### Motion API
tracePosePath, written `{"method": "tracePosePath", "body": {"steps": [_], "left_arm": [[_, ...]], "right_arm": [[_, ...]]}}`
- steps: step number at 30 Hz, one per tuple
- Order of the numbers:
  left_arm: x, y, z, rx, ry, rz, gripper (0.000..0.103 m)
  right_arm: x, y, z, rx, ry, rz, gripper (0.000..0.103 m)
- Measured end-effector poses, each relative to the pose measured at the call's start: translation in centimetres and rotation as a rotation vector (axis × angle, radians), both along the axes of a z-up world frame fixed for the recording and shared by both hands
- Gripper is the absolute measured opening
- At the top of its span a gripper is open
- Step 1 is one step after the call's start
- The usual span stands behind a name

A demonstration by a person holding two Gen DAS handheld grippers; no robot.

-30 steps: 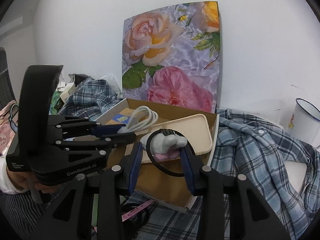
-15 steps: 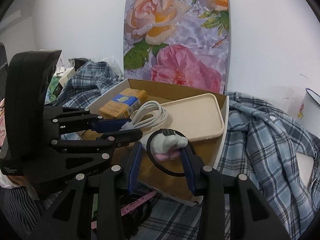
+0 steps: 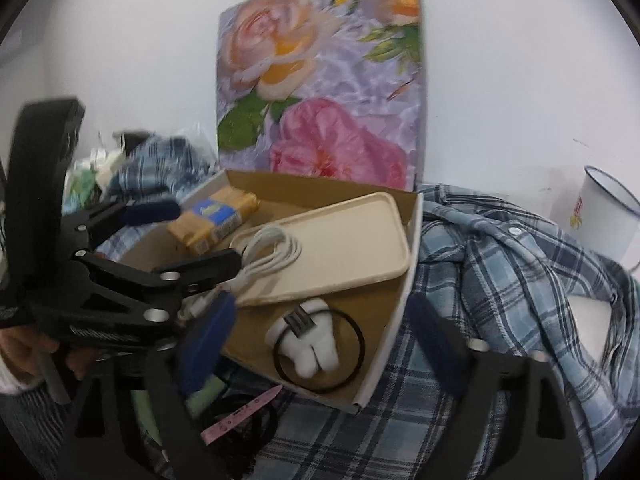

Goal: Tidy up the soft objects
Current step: 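Open both tools to drop the cable and earbud object into the box, then move both tools back away from the box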

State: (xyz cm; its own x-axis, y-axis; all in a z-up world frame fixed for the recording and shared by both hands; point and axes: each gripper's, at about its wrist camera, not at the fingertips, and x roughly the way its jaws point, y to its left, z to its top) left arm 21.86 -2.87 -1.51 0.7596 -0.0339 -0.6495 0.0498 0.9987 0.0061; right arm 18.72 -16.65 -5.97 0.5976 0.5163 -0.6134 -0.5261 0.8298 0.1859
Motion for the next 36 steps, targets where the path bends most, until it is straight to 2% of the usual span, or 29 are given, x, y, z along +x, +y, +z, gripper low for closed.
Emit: {"method": "tracePosePath", "body": {"steps": [1, 3, 7, 20, 25, 36], "left_arm": [[0.2, 0.6, 0.2, -0.034, 0.007, -0.007, 0.103], [0.4, 0.9, 0.2, -0.049, 0.013, -0.012, 0.103], [0.4, 0.7, 0.0, 0.004, 0.003, 0.006, 0.103], [0.1, 0.9, 0.3, -0.023, -0.003, -0.01, 0.103], [-0.1, 0.8, 0.6, -0.015, -0.02, -0.006, 0.103], [-1.0, 0.4, 2.8, 0.011, -0.074, -0.018, 0.103]], "right_arm": [[0.0, -0.3, 0.1, 0.025, 0.005, -0.004, 0.099], [0.1, -0.4, 0.2, 0.055, 0.016, -0.003, 0.101], [-0.1, 0.4, 0.0, 0.011, 0.004, -0.011, 0.102], [-0.4, 0.1, 0.5, 0.013, -0.037, -0.01, 0.102], [-0.5, 0.1, 0.6, 0.024, -0.041, -0.012, 0.102], [-1.4, 0.0, 1.9, 0.04, -0.121, -0.022, 0.102]]}}
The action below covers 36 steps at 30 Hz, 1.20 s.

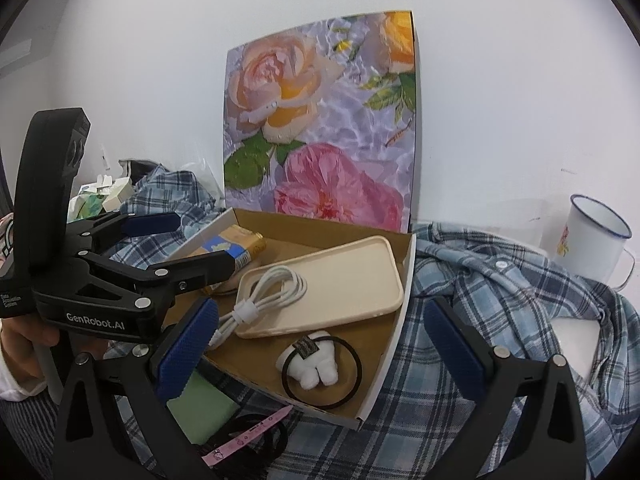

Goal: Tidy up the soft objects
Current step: 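Move both tools back away from the box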

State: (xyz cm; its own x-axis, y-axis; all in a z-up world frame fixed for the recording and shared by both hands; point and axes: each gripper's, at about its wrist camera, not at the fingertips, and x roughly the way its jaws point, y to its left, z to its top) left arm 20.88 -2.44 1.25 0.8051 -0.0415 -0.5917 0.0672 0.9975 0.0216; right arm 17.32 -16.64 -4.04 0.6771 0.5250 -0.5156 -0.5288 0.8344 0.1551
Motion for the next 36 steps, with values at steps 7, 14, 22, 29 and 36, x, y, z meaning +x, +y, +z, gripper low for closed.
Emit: {"method": "tracePosePath", "body": {"steps": [7, 14, 22, 29, 36], "left_arm": [[-0.7, -0.5, 1.1, 0.018, -0.031, -0.011, 0.103], [-1.0, -0.5, 1.9, 0.025, -0.041, -0.013, 0.103], [-2.2, -0.7, 4.0, 0.028, -0.099, -0.02, 0.103], [-4.0, -1.3, 6.2, 0.031, -0.151, -0.02, 0.103], [-6.5, -1.9, 7.7, 0.065, -0.178, -0.03, 0.103]], "right_arm": [[-0.5, -0.2, 0.8, 0.019, -0.033, -0.001, 0.102], [-0.5, -0.2, 1.2, 0.024, -0.028, 0.002, 0.102], [-1.7, -0.4, 3.4, 0.008, -0.093, -0.005, 0.102], [-2.9, -0.8, 5.5, 0.013, -0.128, 0.008, 0.102], [-4.0, -1.7, 6.9, 0.1, -0.123, 0.053, 0.102]]}}
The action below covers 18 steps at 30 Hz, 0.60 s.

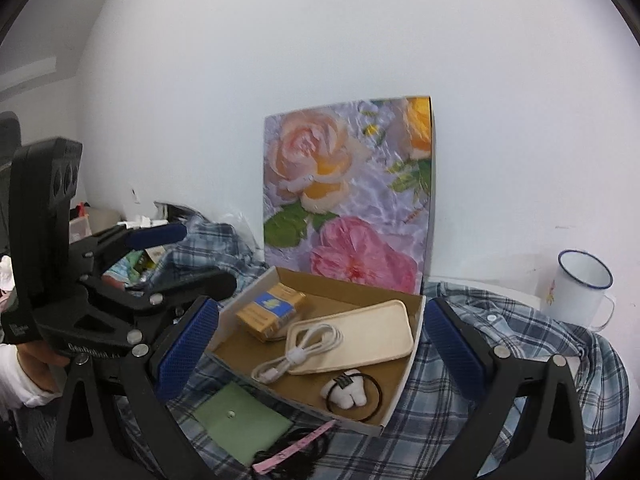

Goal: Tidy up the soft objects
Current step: 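Move both tools back away from the box, then move both tools toward the green pouch and pink strap beside the box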

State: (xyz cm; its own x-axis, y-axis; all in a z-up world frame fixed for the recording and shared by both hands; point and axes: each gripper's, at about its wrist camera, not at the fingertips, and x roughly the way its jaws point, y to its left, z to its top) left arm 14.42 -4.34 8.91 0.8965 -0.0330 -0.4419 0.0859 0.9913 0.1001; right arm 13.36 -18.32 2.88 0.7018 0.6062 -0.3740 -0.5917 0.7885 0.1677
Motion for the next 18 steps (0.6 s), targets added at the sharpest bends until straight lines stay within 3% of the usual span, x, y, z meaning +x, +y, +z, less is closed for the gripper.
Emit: {"method": "tracePosePath", "body": {"steps": [5, 18], "left_arm": [[-1.9, 0.0, 0.6, -0.017, 0.0, -0.005, 0.103], [-5.0, -0.1, -0.6, -0.015, 0.021, -0.005, 0.103]], "right_arm": [[-1.9, -0.2, 0.4, 0.038, -0.027, 0.015, 0.102], [-4.7, 0.2, -1.2, -0.005, -0.041, 0.069, 0.102]]}}
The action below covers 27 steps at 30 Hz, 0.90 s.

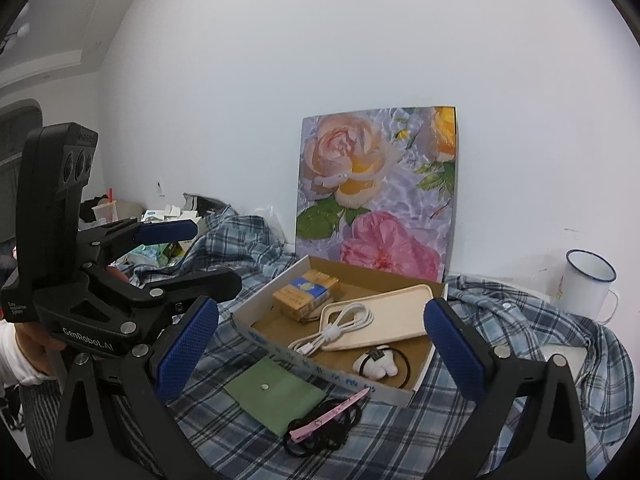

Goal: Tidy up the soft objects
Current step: 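Move both tools toward the green pouch and pink strap beside the box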

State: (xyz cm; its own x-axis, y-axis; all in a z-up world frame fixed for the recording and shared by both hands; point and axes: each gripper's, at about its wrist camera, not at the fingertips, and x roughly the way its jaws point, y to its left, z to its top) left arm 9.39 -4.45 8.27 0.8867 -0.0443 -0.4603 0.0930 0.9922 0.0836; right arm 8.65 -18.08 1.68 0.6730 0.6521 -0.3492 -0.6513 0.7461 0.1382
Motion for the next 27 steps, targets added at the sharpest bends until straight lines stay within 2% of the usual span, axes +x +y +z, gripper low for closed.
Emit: {"method": "tracePosePath", "body": {"steps": [9, 13, 21, 27], "left_arm": [[0.7, 0.0, -2.1, -0.005, 0.062, 0.004, 0.103], [1.1, 0.2, -3.4, -0.018, 0.096, 0.013, 0.103], [2.5, 0.8, -6.8, -0.027, 0.195, 0.02, 0.103], [2.9, 1.0, -8.5, -0.032, 0.243, 0.015, 0.103]], "right_arm": [[0.5, 0.2, -1.7, -0.045, 0.02, 0.023, 0.102], [1.2, 0.4, -3.0, -0.055, 0.064, 0.041, 0.102], [2.3, 1.7, -5.6, -0.16, 0.136, 0.06, 0.102], [3.2, 2.0, -7.1, -0.187, 0.217, 0.09, 0.102]]}}
